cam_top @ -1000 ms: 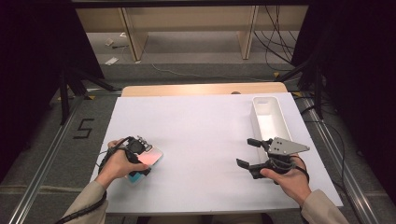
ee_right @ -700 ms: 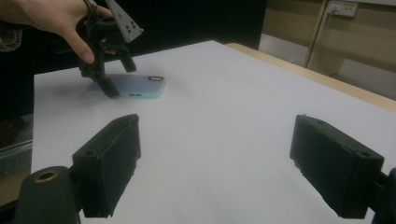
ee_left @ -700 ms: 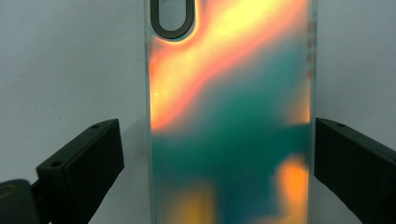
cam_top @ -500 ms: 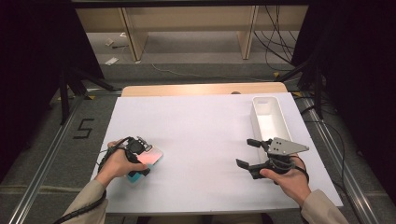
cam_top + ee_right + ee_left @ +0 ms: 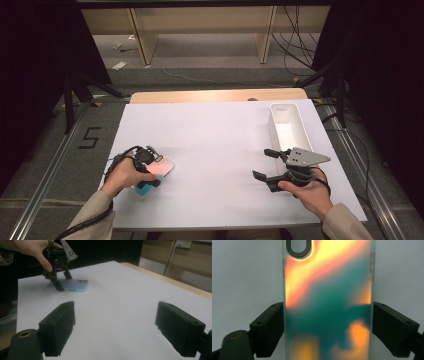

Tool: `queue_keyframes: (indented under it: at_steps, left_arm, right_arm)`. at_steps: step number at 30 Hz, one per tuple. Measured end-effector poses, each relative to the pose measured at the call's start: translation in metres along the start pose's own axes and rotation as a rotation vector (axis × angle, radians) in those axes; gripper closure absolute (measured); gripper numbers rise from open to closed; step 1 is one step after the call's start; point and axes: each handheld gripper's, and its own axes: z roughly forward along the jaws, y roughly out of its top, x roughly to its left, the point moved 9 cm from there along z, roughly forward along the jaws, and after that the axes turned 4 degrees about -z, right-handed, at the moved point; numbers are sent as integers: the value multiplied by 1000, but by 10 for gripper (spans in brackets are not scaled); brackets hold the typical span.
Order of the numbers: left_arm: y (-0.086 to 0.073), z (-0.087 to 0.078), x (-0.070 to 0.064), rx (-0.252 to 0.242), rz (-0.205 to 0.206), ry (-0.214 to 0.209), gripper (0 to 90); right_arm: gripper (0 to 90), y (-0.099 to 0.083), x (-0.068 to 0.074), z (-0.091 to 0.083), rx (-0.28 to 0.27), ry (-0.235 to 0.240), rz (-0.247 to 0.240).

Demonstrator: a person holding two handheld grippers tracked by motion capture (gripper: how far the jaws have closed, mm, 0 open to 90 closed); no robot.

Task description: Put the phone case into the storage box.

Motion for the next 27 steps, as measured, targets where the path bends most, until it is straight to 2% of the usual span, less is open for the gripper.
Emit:
queue_keyframes:
  at_steps: [9, 27]
  left_arm:
    - [0, 0, 1, 6, -3, -7, 160]
    - [-1, 0, 1, -14, -17, -6, 169]
  right_arm:
    - [170, 0, 0, 0, 1, 0, 0]
    - [170, 0, 0, 0, 1, 1, 1]
